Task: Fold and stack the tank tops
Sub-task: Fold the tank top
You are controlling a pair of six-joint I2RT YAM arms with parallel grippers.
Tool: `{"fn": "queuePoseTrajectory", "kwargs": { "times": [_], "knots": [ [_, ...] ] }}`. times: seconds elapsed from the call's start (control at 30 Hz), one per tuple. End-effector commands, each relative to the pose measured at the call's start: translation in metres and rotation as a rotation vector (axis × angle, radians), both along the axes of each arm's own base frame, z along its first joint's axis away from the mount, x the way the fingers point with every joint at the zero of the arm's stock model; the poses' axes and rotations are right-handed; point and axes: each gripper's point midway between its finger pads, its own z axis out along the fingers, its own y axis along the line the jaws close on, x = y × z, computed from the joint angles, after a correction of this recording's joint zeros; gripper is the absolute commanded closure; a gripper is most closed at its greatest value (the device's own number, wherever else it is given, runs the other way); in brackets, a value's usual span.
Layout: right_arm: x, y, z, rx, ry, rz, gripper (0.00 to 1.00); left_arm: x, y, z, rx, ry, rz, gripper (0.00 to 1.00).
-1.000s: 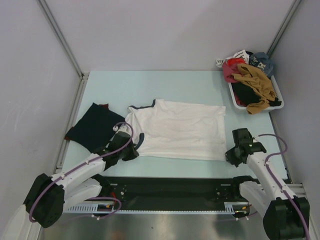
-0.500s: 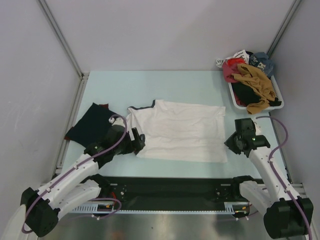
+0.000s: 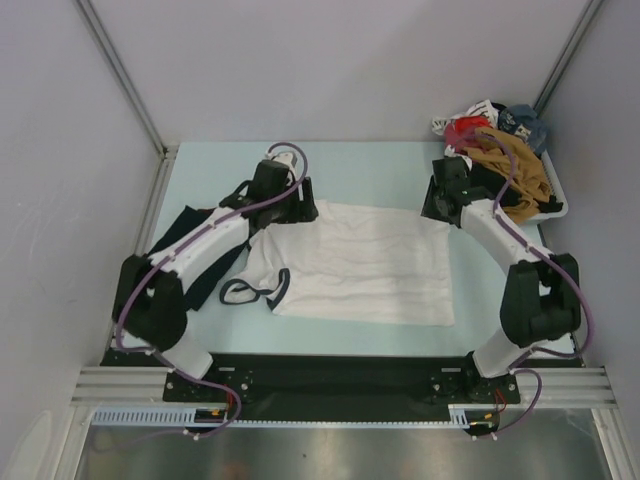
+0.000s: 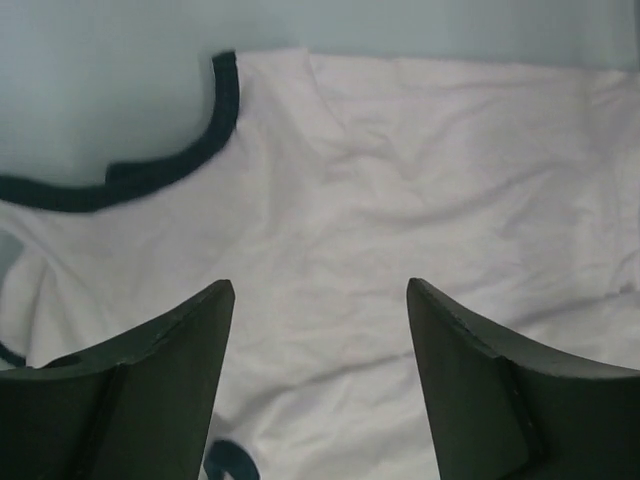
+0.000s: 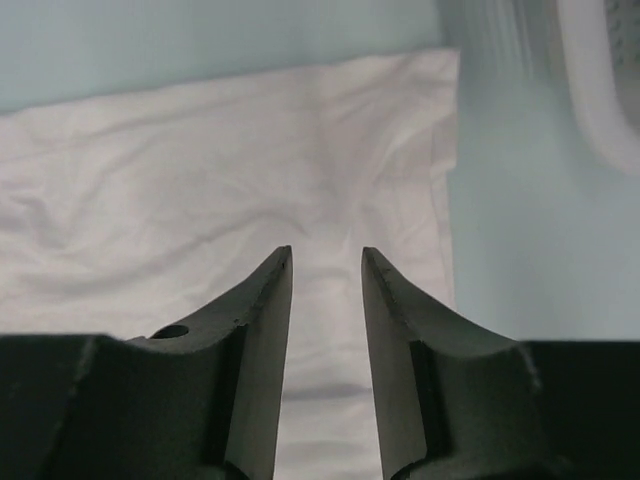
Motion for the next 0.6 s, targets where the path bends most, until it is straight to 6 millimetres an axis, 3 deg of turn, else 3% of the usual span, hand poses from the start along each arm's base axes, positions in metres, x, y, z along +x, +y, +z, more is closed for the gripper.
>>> {"fn": "queuePoseTrajectory", "kwargs": {
  "times": [0.0,0.07,0.17,0.27,0.37,0.57],
  "knots": [
    [0.036,-0.025,-0.001,-0.156,-0.002,0.0,0.57,0.059,0.006,0.0,0.077,-0.046,-0.012,0.25],
    [0.054,-0.034,0.01,-0.206,-0.018,-0.024,0.53,0.086,0.013,-0.007,0.129,-0.036,0.001,0.26],
    [0.074,-0.044,0.0,-0.266,0.025,-0.036,0.48,0.117,0.021,-0.021,0.22,-0.01,0.027,0.23],
    [0.088,-0.052,-0.018,-0.285,0.079,-0.051,0.49,0.134,0.029,-0.039,0.269,0.046,0.042,0.22],
    [0.1,-0.057,-0.04,-0.28,0.125,-0.052,0.52,0.143,0.024,-0.052,0.254,0.071,0.014,0.23],
    [0.088,-0.068,-0.085,-0.261,0.232,-0.072,0.52,0.143,0.006,-0.075,0.195,0.125,-0.051,0.22]
  ]
}}
